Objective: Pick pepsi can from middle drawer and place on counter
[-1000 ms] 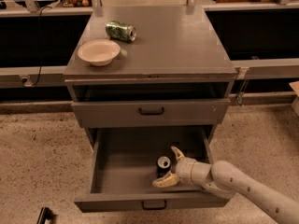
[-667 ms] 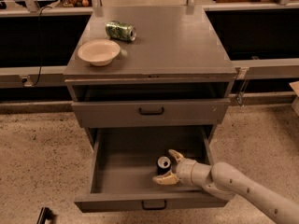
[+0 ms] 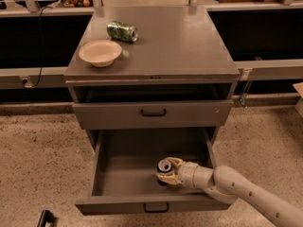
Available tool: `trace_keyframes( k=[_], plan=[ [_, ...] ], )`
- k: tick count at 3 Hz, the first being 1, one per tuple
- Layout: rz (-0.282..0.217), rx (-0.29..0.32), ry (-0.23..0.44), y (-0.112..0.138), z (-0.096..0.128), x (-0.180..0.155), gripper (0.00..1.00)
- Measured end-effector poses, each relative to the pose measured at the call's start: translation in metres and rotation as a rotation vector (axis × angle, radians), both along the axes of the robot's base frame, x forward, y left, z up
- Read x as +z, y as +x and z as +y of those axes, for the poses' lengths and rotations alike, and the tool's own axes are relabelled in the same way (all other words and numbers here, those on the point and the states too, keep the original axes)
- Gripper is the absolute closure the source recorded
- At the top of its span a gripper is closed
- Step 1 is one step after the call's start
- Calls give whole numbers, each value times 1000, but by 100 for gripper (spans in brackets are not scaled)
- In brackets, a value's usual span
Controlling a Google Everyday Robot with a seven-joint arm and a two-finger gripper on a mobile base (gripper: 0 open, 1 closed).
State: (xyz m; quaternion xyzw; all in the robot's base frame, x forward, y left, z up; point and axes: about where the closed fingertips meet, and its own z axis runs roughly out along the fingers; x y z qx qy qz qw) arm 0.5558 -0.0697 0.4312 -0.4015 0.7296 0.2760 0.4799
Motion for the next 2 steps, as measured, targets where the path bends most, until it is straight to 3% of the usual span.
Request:
trace_keyframes(
  k=[1,2],
  plan=[
    [18,21,91,0,2,19,87],
    [40,93,151,-14,-4,74,100]
  ],
)
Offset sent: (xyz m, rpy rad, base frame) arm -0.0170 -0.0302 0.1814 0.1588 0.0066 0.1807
